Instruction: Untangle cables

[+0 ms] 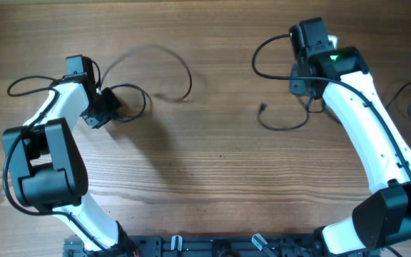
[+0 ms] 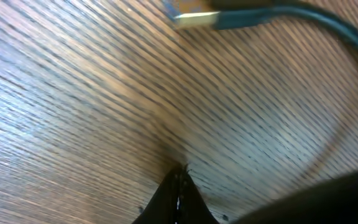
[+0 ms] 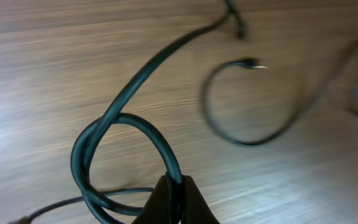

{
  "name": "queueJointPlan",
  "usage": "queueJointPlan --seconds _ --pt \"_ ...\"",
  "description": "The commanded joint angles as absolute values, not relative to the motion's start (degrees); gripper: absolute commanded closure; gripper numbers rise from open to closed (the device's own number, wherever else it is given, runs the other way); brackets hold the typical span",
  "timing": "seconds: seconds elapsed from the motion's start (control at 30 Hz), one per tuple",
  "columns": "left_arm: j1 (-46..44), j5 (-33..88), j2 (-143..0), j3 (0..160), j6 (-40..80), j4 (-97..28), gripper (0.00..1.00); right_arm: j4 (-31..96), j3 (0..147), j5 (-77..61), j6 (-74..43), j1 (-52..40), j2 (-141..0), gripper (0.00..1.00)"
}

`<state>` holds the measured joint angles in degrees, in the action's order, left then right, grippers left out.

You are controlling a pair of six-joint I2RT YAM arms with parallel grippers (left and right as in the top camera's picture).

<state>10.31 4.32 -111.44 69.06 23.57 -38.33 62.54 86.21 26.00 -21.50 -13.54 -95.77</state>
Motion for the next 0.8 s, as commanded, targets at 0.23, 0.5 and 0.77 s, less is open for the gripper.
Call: queueJointPlan --seconds 0.23,0.5,0.77 --pt "11.09 20.05 -113.80 67.51 16.93 -36.75 0.92 57.04 86.87 -18.22 -10.70 -11.40 -94.28 0.96" --pt "9.58 44.05 -113.75 67.53 3.40 -35.55 0.14 56.84 86.48 -37.80 -4.60 -11.42 -94.30 0.96" --pt "7.35 49.06 -100.75 67.53 5.58 -38.54 0.39 43.94 76.05 -36.51 -10.52 -18.24 -94.30 0.96"
